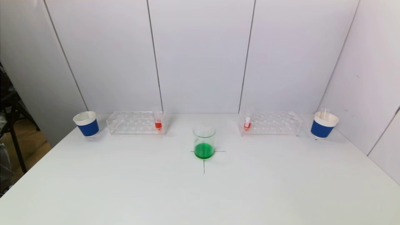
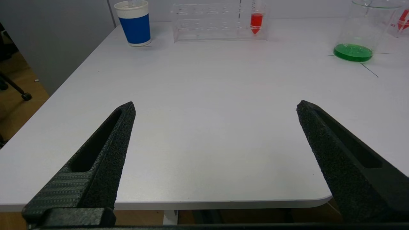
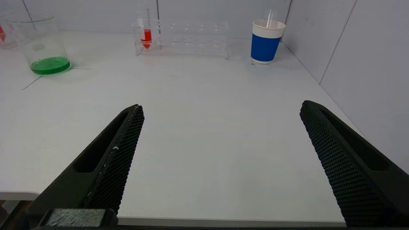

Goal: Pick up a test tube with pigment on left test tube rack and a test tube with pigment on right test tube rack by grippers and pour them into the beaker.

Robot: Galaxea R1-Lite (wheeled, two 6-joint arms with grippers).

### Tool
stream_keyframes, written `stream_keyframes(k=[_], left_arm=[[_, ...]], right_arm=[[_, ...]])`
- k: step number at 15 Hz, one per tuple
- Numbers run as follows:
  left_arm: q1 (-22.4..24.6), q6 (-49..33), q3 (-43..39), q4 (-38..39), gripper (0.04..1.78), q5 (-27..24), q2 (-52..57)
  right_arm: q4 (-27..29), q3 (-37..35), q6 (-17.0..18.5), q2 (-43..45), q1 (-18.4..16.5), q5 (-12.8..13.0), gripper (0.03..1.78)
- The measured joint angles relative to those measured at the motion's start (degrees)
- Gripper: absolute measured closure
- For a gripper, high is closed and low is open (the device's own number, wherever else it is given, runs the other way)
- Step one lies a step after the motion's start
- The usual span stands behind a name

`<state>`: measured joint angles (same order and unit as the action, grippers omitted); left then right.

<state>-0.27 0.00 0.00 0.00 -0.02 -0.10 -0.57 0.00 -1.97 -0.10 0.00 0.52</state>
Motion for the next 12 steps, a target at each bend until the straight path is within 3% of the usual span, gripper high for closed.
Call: stream_keyframes(k=[12], left_arm=[[0.0, 0.0, 0.0, 0.0, 0.06, 0.02, 0.0]], right_arm=[[0.0, 0.0, 0.61, 0.0, 0.0, 0.1, 0.04]])
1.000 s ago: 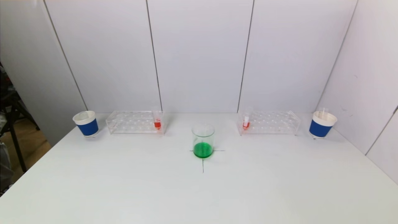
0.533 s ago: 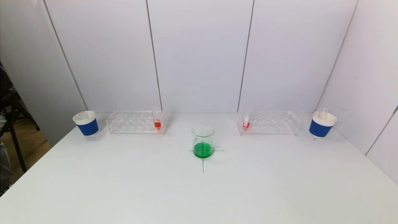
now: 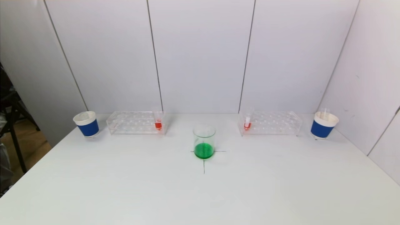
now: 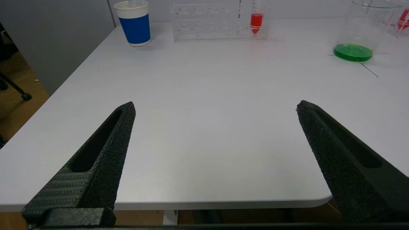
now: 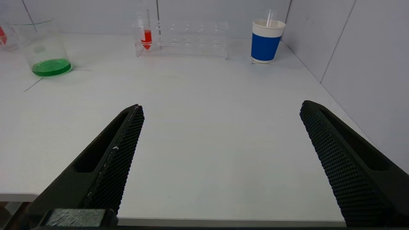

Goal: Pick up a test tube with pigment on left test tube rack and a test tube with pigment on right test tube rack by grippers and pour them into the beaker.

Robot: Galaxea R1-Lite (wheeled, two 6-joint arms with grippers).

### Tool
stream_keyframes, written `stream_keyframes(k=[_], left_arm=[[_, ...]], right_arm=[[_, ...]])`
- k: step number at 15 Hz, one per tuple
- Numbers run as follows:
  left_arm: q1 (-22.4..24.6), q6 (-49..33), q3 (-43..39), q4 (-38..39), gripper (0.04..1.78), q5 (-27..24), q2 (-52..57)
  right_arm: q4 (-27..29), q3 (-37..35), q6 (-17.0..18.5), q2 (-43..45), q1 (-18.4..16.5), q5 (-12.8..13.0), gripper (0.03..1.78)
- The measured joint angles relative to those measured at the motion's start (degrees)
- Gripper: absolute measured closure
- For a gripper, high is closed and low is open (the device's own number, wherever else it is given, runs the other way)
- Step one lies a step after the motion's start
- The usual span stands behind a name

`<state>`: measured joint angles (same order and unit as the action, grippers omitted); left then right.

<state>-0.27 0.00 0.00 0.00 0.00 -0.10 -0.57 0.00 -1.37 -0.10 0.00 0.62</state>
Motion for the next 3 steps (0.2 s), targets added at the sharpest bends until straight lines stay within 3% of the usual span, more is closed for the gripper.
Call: stream_keyframes(k=[3], left_arm=[[0.0, 0.02, 0.0, 0.0, 0.06, 0.0, 0.0]], right_arm=[[-0.02, 0.0, 0.18, 0.0, 0.0, 0.04, 0.04]])
